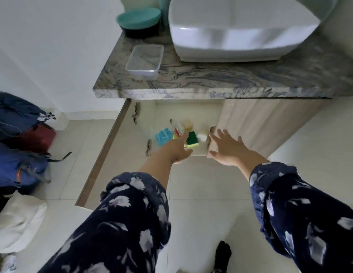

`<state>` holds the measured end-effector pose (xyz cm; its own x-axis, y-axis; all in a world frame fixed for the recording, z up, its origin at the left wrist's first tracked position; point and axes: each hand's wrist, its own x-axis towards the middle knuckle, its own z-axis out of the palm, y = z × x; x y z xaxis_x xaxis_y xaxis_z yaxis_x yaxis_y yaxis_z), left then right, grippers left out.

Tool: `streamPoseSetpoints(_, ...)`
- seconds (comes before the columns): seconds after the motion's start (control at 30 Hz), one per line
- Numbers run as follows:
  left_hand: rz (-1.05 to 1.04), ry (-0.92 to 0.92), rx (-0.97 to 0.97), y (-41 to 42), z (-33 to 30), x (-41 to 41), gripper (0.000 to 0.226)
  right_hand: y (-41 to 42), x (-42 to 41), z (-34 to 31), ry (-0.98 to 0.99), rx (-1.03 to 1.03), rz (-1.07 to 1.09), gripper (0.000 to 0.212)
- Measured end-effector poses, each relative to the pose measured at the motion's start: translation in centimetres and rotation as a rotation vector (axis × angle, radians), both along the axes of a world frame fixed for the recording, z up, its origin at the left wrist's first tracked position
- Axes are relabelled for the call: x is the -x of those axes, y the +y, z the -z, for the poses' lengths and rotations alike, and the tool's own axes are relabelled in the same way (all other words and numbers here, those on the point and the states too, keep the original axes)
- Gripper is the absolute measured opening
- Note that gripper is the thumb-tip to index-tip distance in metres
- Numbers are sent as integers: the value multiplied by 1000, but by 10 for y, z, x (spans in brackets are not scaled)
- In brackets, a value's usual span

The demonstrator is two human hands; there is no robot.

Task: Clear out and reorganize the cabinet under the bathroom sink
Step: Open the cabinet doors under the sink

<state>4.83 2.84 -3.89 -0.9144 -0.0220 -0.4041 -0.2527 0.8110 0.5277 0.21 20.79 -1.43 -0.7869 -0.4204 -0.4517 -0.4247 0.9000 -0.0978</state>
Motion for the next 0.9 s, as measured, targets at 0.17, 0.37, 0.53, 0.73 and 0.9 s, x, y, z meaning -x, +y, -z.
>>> streamPoseSetpoints(0.17, 21, 68, -103, 51, 9, 61, 76, 46, 58, 3, 72, 43, 89, 70)
streamPoseSetpoints(0.37, 1, 184, -117, 90, 47, 138, 83, 75, 127, 33, 157, 100, 68, 71)
streamPoseSetpoints(0.53, -57, 279, -186, 104, 82, 180, 87, 86, 164, 61, 254, 145, 10, 73)
streamPoseSetpoints(0.73, -150, 370, -189, 112, 108, 203, 93, 96, 181, 76, 442, 130, -18, 69)
streamPoseSetpoints(0.9, -136, 342, -219, 111, 110, 202, 101, 96, 179, 79, 424, 202, 31, 63)
